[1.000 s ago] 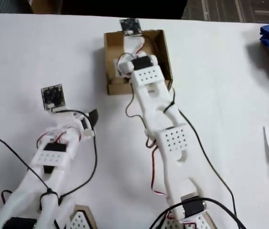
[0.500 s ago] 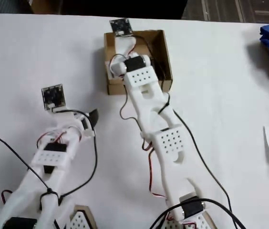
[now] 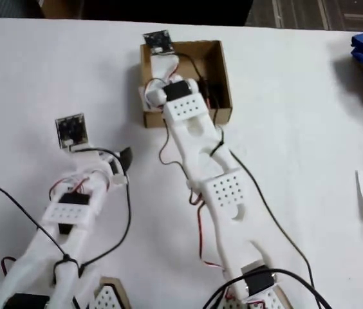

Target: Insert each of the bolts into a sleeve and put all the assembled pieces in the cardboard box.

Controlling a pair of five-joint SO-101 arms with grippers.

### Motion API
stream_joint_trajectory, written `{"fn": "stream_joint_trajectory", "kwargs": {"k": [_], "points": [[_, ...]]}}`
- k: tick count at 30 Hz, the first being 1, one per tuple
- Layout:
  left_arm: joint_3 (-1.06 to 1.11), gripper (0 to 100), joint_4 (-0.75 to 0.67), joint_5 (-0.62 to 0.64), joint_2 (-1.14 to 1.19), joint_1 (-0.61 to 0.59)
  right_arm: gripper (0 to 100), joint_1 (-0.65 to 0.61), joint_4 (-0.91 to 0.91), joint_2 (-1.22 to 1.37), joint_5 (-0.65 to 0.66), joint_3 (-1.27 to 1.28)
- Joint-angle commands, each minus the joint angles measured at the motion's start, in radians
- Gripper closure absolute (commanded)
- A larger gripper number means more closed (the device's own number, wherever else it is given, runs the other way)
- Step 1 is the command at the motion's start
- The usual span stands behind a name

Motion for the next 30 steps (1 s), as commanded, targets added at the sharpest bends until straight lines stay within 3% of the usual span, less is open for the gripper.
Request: {"fn": "stream_joint_trajectory", "kwargs": {"k": [1, 14, 17, 21, 25, 30], "points": [[-0.002, 74, -0.017, 0.006, -0.012, -0.009, 97.8, -0.058, -0.074, -0.004, 0.000, -0.086], [0.004, 74, -0.017, 0.006, -0.014, -0.009, 97.8, -0.001, -0.084, -0.028, 0.005, -0.147], [0.004, 74, -0.017, 0.003, -0.014, -0.003, 97.8, 0.059, 0.036, -0.071, 0.000, -0.224], [0.007, 74, -0.011, -0.021, -0.034, -0.009, 97.8, 0.081, 0.354, -0.151, 0.000, -0.373], [0.002, 74, 0.157, -0.095, -0.204, -0.003, 97.8, 0.088, 0.631, -0.217, 0.005, -0.493], [0.002, 74, 0.508, -0.100, -0.585, -0.009, 97.9, 0.151, 0.667, -0.302, 0.005, -0.450]]}}
